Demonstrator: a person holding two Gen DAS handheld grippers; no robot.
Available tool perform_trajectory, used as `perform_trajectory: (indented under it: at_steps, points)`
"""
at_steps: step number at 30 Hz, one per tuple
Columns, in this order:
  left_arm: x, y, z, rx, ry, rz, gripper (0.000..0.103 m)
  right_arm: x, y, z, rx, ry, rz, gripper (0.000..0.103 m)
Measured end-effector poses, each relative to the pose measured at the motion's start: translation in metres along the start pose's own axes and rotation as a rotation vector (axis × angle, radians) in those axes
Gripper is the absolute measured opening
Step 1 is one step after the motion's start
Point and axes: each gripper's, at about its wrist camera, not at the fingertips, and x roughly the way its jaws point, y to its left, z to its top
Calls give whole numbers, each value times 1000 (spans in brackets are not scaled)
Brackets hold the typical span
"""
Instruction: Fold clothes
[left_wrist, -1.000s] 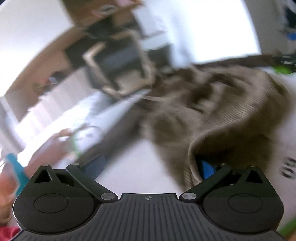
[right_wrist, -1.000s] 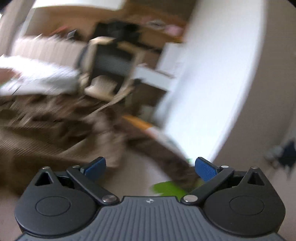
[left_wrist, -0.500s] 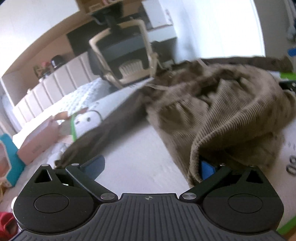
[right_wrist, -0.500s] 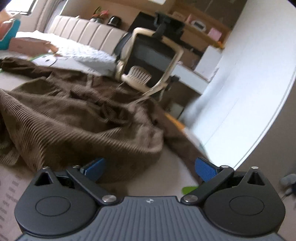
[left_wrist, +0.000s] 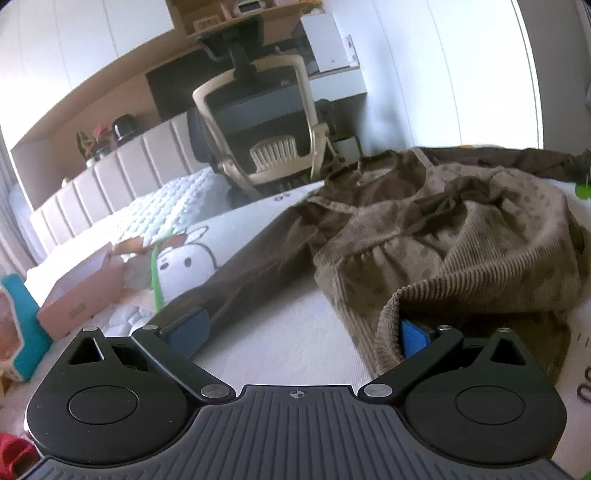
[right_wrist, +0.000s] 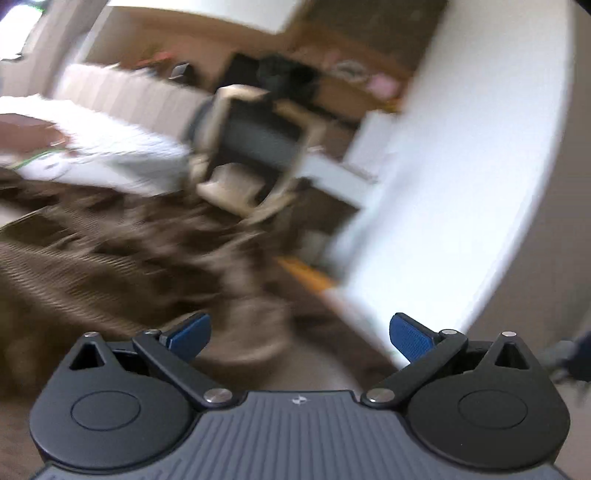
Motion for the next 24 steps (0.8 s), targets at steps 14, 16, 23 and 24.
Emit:
perform_trajectory:
  at_steps: [14, 16, 23, 24]
  points:
    - [0, -13, 28, 54, -68, 22, 103, -17, 108, 4, -228, -4, 414, 103]
    - [-1, -15, 24, 64, -60, 20, 103, -10, 96, -2, -215, -16, 284, 103]
    - [1, -27, 5, 95, -25, -43, 103, -17, 28, -25, -72, -47, 59, 103]
    - [1, -29, 5, 97, -25, -46, 103, -20, 23, -24, -29, -40, 84, 103]
